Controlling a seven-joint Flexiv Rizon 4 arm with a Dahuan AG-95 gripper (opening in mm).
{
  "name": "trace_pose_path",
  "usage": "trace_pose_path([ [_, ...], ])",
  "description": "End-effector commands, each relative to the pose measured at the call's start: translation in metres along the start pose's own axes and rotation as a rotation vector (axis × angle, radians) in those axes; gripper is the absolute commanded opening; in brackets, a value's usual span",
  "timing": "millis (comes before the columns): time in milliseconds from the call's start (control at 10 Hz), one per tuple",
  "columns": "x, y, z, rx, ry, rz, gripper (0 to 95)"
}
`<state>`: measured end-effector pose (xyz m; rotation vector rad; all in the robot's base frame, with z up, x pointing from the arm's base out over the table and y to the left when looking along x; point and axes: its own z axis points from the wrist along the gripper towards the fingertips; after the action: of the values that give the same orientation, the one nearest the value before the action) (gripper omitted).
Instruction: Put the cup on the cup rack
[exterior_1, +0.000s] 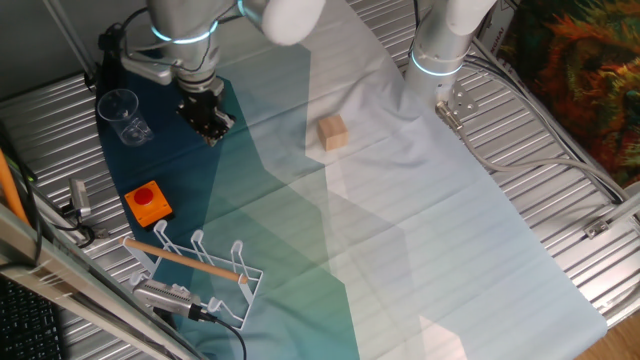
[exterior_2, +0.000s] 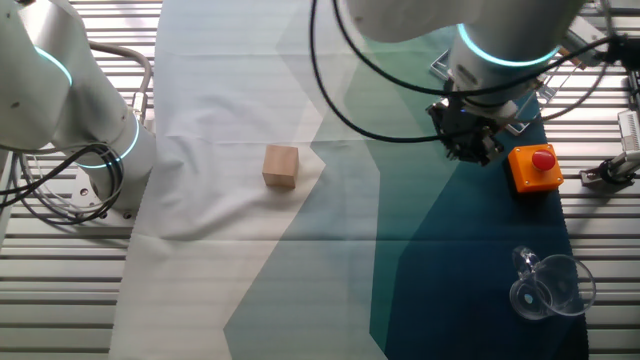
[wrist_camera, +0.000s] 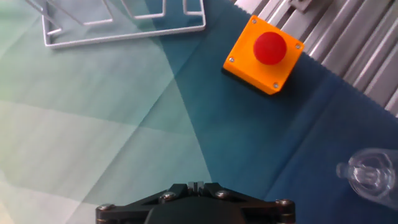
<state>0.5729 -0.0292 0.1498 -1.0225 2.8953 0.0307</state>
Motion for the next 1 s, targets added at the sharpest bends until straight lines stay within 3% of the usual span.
trace_pose_path([
  [100,0.001,0.001,-0.001,0.001,-0.021,-0.045,0.0],
  [500,0.002,-0.002,0.005,-0.037,-0.017,-0.234,0.0],
  [600,0.002,-0.003,0.006,-0.037,-0.006,-0.239,0.0],
  [700,0.005,-0.017,0.012,-0.019,0.037,-0.264,0.0],
  [800,0.005,-0.02,0.012,-0.021,0.039,-0.266,0.0],
  [900,0.011,-0.041,0.009,-0.036,0.054,-0.299,0.0],
  [1000,0.013,-0.046,0.007,-0.037,0.059,-0.312,0.0],
])
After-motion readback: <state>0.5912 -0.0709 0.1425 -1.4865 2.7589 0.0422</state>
